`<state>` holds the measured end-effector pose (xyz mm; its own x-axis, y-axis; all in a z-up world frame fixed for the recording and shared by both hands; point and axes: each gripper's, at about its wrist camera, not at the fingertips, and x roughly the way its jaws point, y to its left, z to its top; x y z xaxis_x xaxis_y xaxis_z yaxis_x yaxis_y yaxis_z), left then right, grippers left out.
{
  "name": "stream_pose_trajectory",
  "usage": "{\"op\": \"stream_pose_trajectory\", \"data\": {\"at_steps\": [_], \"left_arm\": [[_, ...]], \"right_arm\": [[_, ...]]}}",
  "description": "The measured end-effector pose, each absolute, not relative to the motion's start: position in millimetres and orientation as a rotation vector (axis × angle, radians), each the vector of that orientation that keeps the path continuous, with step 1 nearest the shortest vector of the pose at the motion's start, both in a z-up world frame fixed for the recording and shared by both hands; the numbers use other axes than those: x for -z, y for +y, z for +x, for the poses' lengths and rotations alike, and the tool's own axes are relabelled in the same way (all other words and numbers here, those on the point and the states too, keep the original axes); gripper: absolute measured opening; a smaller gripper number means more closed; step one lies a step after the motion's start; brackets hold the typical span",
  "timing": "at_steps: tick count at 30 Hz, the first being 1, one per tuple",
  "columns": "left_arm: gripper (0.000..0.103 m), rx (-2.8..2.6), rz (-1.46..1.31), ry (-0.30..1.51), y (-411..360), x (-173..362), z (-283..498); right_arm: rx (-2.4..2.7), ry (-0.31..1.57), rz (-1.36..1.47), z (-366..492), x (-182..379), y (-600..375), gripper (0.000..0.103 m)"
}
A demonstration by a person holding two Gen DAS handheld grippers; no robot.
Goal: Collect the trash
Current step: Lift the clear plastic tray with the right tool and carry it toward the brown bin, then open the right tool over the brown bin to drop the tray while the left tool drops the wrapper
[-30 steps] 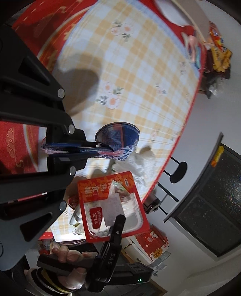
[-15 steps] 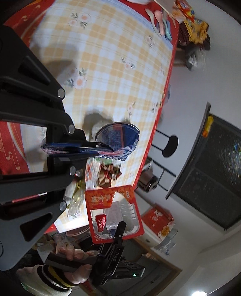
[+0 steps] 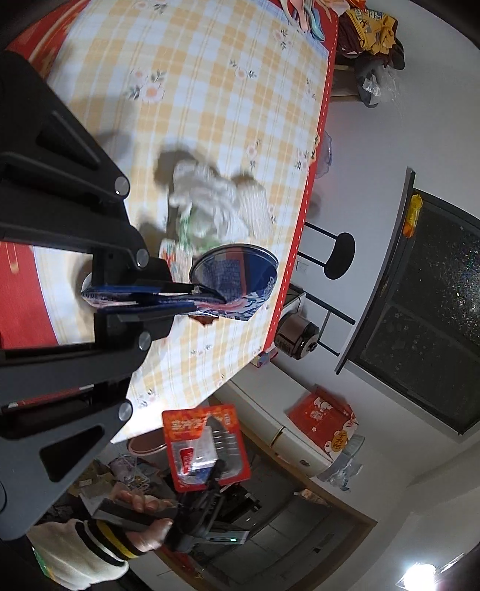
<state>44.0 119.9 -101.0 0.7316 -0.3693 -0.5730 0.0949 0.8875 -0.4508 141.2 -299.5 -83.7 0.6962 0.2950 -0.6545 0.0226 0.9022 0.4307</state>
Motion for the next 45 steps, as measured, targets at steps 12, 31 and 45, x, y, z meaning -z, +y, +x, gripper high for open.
{"op": "stream_pose_trajectory", "data": {"at_steps": [12, 31, 45], "left_arm": [[0.009, 0.245, -0.359, 0.704, -30.3, 77.1, 64.5], [0.009, 0.206, -0.307, 0.819, -145.7, 97.7, 104.1], [0.009, 0.350, -0.227, 0.875, -209.9, 106.0, 142.1]], "right_arm": [[-0.041, 0.791, 0.498, 151.0, 121.5, -499.2, 0.044], [0.225, 1.004, 0.536, 184.4, 252.9, -670.3, 0.045], [0.221, 0.935, 0.532, 161.3, 228.5, -676.2, 0.097]]}}
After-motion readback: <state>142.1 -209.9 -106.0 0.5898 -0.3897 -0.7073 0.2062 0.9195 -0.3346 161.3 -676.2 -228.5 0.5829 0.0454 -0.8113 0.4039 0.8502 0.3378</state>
